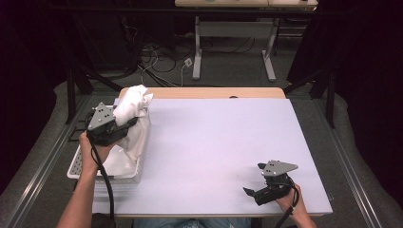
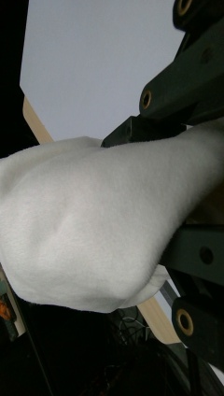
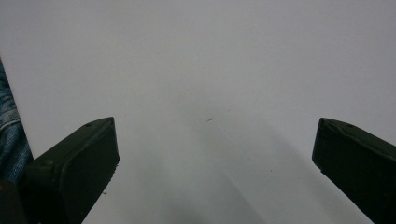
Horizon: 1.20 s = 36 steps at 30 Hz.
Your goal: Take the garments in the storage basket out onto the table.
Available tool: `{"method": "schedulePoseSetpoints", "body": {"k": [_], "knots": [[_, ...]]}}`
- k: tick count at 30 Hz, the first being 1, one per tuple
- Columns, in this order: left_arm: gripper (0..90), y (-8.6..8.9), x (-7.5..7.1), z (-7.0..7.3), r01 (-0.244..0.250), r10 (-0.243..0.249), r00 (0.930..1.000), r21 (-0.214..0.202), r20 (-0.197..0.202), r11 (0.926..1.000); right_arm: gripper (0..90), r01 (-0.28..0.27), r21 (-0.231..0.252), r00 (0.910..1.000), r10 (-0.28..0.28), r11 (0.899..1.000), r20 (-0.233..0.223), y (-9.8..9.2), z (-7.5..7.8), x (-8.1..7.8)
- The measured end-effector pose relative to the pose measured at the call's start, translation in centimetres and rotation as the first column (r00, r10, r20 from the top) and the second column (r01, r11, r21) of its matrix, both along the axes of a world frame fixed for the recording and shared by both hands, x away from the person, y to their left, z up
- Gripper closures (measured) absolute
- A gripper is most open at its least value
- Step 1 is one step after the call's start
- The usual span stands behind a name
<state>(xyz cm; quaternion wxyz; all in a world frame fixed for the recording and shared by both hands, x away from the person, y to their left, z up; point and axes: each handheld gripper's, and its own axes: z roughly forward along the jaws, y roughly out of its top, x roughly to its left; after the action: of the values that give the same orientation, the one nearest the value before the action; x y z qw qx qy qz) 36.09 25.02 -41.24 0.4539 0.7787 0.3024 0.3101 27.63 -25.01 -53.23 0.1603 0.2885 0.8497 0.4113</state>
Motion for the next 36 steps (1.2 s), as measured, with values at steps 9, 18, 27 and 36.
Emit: {"method": "schedulePoseSetpoints", "body": {"k": [9,18,27,36], "knots": [[67.7,-0.9,0.2,0.5,0.039,-0.039,0.9992,0.01,-0.007,0.9992,0.2,-0.001,0.007,1.0,0.001,1.0,-0.003,-0.1,0.0,0.0],[67.8,-2.0,0.4,0.7,0.074,-0.074,0.9972,0.005,-0.008,0.9973,0.2,0.003,0.004,1.0,-0.003,1.0,0.001,-0.1,0.0,-0.1],[67.8,-3.2,0.7,0.4,0.11,-0.11,0.9938,0.005,-0.015,0.9939,0.2,-0.008,-0.001,1.0,0.008,1.0,-0.003,-0.1,0.0,0.0],[67.7,-4.1,1.1,0.0,0.141,-0.141,0.9893,-0.001,-0.039,0.99,0.2,-0.011,-0.002,0.9999,0.011,1.0,-0.002,-0.1,0.0,0.0]]}}
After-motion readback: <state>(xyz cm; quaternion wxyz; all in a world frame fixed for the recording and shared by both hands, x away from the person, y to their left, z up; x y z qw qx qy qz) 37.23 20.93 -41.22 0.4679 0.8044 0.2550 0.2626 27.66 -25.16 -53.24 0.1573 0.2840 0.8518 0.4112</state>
